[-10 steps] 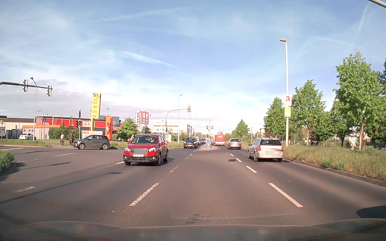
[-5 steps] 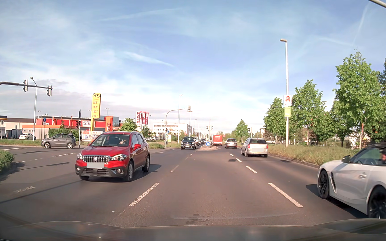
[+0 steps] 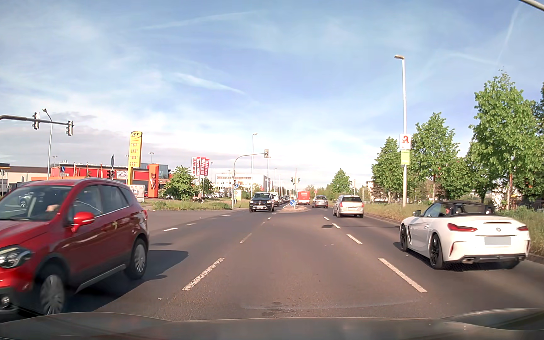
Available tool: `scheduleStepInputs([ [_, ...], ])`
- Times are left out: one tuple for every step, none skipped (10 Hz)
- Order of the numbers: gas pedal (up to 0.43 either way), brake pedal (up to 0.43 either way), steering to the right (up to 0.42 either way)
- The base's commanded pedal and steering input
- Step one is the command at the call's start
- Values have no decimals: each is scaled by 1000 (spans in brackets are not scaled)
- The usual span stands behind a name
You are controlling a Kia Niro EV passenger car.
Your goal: Follow the waypoints while adhering to traffic rules and regulations
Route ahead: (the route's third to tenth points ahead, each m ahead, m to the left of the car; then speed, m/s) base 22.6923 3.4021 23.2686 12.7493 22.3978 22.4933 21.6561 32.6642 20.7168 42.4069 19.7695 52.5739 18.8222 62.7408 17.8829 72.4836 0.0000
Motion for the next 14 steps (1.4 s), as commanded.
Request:
scheduleStepInputs([
  [0,268,-6],
  [0,268,-6],
  [0,268,-6],
  [0,268,-6],
  [0,268,-5],
  [0,268,-6],
  [0,268,-6],
  [0,268,-6],
  [0,268,-6],
  [0,268,-5],
  [0,268,-6],
  [0,268,-6],
  [0,268,-6],
  [0,268,-6],
])
